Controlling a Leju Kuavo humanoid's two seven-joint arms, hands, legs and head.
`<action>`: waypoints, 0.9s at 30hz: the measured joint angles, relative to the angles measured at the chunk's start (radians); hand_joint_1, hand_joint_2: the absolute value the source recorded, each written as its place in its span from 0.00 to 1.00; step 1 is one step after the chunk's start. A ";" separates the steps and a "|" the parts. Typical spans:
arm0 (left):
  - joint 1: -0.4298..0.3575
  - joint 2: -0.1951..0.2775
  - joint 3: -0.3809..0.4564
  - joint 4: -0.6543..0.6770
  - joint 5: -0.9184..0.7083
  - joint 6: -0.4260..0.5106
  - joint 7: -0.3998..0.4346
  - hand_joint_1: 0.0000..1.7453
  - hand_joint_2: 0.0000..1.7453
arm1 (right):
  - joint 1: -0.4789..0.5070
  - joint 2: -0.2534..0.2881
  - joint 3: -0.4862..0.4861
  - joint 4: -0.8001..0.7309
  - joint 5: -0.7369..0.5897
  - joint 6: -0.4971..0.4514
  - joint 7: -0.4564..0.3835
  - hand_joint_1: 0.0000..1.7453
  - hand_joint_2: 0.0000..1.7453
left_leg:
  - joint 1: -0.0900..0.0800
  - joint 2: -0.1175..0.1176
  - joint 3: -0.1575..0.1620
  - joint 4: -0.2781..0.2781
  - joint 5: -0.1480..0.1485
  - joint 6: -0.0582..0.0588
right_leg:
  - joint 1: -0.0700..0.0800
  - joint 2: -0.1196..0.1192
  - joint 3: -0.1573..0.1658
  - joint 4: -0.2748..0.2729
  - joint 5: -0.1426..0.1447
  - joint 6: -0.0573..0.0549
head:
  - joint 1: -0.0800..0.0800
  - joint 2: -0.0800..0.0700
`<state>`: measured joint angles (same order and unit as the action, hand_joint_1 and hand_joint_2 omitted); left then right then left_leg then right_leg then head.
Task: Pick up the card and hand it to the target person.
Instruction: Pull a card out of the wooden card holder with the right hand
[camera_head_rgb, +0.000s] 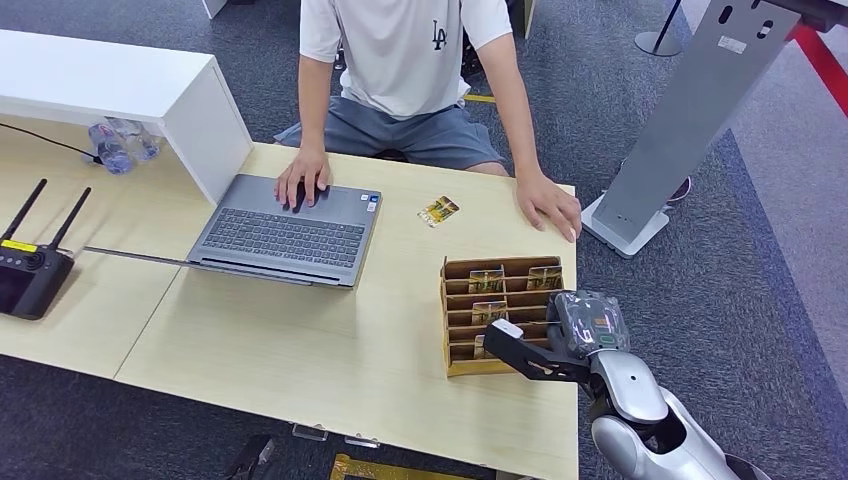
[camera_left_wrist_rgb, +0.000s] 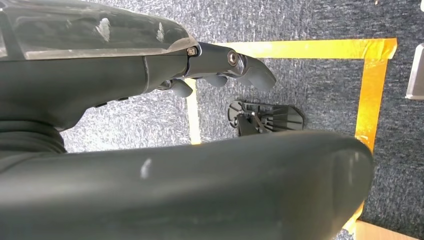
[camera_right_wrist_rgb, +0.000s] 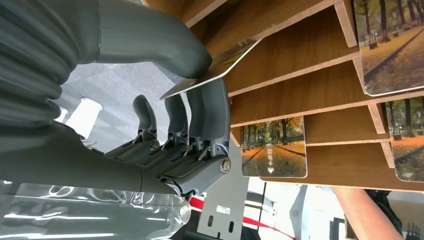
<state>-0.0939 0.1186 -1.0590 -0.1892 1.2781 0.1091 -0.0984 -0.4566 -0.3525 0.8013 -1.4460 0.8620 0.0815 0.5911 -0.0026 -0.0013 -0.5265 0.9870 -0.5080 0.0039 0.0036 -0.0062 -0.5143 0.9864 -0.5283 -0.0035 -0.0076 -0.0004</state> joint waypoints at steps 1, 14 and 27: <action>0.000 0.000 0.000 0.000 0.000 0.000 0.000 0.00 0.00 | 0.000 0.000 0.000 0.000 -0.001 -0.001 0.000 0.77 1.00 | 0.000 0.000 0.000 0.000 0.000 0.000 | 0.000 0.000 0.000 0.000 0.000 0.000 | 0.000 0.000; 0.000 0.000 0.000 0.000 -0.009 0.003 -0.003 0.00 0.00 | -0.001 0.000 0.000 0.003 -0.002 -0.008 -0.001 0.98 1.00 | 0.000 0.000 0.000 0.000 0.000 0.000 | 0.000 0.000 0.000 0.000 0.000 0.000 | 0.000 0.000; 0.000 0.002 0.000 0.000 -0.012 0.018 -0.012 0.00 0.00 | -0.003 0.000 0.000 0.005 -0.001 -0.014 -0.005 0.98 1.00 | 0.000 0.000 0.000 0.000 0.000 0.000 | 0.000 0.000 0.001 0.000 0.000 0.000 | 0.000 0.000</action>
<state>-0.0939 0.1211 -1.0590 -0.1892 1.2663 0.1273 -0.1106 -0.4598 -0.3526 0.8010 -1.4406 0.8611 0.0674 0.5862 -0.0026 -0.0013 -0.5260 0.9871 -0.5079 0.0040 0.0036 -0.0062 -0.5137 0.9864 -0.5282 -0.0035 -0.0076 -0.0004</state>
